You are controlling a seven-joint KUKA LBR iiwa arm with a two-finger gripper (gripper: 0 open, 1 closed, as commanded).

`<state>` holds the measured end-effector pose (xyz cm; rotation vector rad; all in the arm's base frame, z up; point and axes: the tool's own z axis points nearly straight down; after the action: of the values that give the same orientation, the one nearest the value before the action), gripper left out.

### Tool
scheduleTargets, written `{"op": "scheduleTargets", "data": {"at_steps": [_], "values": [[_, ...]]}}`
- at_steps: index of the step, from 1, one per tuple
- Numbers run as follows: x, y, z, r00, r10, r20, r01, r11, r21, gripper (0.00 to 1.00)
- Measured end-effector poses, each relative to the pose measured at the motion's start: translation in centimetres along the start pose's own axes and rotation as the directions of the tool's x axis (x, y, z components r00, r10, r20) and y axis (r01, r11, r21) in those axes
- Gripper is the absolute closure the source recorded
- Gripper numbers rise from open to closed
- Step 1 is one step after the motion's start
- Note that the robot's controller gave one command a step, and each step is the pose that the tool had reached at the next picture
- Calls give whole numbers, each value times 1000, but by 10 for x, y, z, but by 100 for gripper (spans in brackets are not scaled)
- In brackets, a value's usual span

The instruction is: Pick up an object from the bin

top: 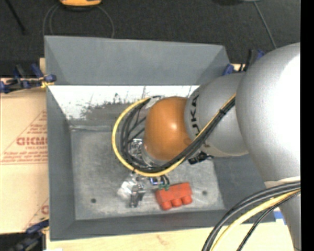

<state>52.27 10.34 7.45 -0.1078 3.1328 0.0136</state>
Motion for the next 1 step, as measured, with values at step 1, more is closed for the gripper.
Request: {"op": "scheduleTargets", "data": {"at_steps": [1], "values": [[-2,2,-2,1000,-1,10,1,1000,1,100]]}}
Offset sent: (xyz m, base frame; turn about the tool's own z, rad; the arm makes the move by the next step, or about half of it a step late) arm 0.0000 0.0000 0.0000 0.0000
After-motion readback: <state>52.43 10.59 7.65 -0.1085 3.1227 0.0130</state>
